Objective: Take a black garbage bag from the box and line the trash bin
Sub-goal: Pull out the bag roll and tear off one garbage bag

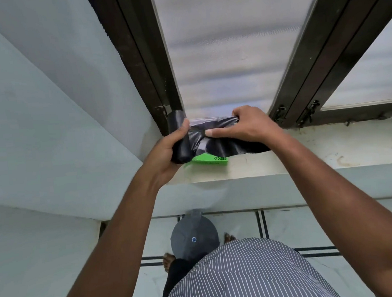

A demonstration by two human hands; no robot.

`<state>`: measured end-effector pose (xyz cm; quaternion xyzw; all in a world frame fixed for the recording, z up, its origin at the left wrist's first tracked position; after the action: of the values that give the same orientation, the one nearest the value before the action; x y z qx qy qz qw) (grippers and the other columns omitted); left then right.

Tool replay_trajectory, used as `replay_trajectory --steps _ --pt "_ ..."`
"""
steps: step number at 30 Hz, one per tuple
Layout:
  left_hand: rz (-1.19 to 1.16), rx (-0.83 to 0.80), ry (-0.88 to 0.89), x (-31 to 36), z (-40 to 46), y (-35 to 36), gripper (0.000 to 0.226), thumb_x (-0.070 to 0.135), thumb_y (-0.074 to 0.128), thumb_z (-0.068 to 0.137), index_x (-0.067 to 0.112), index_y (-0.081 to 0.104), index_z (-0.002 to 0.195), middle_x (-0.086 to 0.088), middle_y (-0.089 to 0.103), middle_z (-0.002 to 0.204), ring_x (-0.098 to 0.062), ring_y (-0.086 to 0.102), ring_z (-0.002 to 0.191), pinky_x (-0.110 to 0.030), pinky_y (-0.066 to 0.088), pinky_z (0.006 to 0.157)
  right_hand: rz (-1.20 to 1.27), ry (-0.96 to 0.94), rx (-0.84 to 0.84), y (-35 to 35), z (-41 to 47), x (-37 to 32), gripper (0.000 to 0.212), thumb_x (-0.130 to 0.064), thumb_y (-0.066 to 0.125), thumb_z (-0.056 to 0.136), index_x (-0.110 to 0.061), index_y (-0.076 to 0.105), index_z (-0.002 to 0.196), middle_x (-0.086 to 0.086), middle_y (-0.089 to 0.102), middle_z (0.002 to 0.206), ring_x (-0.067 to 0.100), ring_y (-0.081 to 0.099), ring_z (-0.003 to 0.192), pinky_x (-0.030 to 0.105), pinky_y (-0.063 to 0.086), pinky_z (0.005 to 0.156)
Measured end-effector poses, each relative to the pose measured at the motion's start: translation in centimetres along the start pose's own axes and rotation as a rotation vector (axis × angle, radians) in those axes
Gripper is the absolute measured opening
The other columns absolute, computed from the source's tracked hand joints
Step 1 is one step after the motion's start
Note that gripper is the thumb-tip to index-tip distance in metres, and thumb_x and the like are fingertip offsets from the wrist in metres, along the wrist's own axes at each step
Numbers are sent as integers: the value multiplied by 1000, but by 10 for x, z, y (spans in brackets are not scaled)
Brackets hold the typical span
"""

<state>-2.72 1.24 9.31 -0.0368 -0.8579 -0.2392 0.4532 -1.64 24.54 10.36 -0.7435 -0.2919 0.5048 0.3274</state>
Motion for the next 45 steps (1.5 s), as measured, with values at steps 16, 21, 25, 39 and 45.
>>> replay_trajectory --steps 16,21,25,39,45 --pt "-33 -50 9 7 -4 14 42 33 58 111 13 68 145 -12 72 143 -31 69 134 -51 53 114 280 -179 -16 9 -2 -28 64 -87 69 85 -22 69 87 -7 73 83 15 70 79 36 52 71" --pt "-72 -5 3 10 -5 6 49 30 67 105 8 65 149 -18 67 149 -33 66 136 -48 48 121 214 -145 18 2 -1 -20 76 -94 78 68 -20 68 84 -7 68 75 13 63 69 34 45 63" --pt "2 19 -2 15 -3 0 45 31 64 107 9 68 146 -13 72 143 -31 70 132 -42 60 105 170 -102 16 -7 -1 -10 80 -96 79 63 -19 69 82 -9 71 76 14 65 71 37 47 66" --pt "11 -44 44 22 -4 20 46 35 57 111 10 65 149 -13 70 146 -29 66 138 -46 55 111 401 -226 -147 -5 7 -43 62 -73 64 100 -12 64 86 -8 59 76 8 57 68 32 44 74" --pt "-10 -42 22 21 -3 6 55 40 71 102 10 67 148 -18 64 153 -37 60 144 -56 43 124 172 -222 -117 -11 4 -32 85 -97 72 72 -14 57 77 -6 51 68 14 49 62 36 38 65"
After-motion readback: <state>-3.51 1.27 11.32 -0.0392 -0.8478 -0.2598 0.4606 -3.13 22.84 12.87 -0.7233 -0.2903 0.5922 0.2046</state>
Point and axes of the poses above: each hand's wrist, its own z-axis towards the middle knuckle, its own y-axis out of the palm, x = y × z, the point moved 3 cm from there along z, towards the middle knuckle
